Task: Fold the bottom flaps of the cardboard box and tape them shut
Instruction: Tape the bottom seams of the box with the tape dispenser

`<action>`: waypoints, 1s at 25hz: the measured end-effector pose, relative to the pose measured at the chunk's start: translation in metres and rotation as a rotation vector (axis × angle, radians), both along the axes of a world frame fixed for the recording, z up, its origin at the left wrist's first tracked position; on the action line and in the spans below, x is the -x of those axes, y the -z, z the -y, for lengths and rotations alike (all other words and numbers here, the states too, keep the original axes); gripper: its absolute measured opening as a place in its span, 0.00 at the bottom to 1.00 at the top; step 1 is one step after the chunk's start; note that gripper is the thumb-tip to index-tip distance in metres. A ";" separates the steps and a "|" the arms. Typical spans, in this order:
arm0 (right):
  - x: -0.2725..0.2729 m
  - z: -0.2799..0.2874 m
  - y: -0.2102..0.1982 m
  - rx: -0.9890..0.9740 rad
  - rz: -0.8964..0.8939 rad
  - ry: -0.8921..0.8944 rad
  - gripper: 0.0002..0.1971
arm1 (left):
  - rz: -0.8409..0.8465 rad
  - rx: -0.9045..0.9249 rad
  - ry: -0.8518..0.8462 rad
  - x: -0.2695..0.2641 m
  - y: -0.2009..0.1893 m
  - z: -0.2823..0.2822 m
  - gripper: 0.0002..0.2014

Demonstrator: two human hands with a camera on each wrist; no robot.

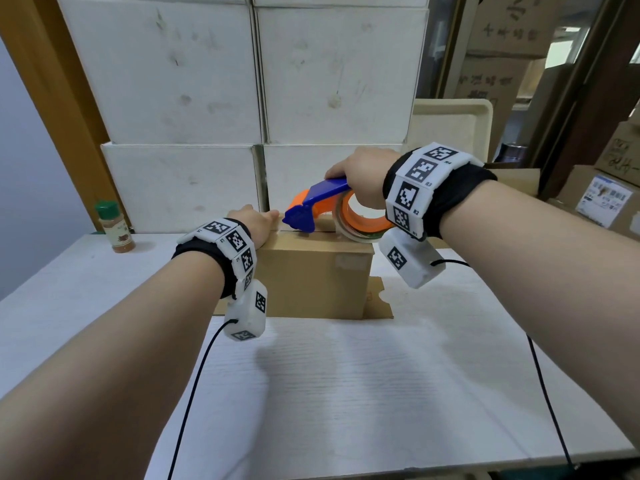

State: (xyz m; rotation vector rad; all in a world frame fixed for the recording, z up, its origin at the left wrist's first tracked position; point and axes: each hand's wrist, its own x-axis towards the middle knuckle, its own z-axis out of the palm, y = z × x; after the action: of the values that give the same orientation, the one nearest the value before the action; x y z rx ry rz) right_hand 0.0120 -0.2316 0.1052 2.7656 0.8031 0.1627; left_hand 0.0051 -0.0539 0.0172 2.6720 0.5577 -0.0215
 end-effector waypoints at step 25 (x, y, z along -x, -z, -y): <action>-0.005 0.015 0.002 0.194 0.091 0.094 0.18 | 0.038 0.091 -0.112 0.001 0.003 0.003 0.36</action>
State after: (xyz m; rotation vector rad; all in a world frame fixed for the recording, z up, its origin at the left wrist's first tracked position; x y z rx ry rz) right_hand 0.0174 -0.2465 0.1033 2.5869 0.6287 0.1815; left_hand 0.0040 -0.0574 0.0138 2.5436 0.6765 0.0347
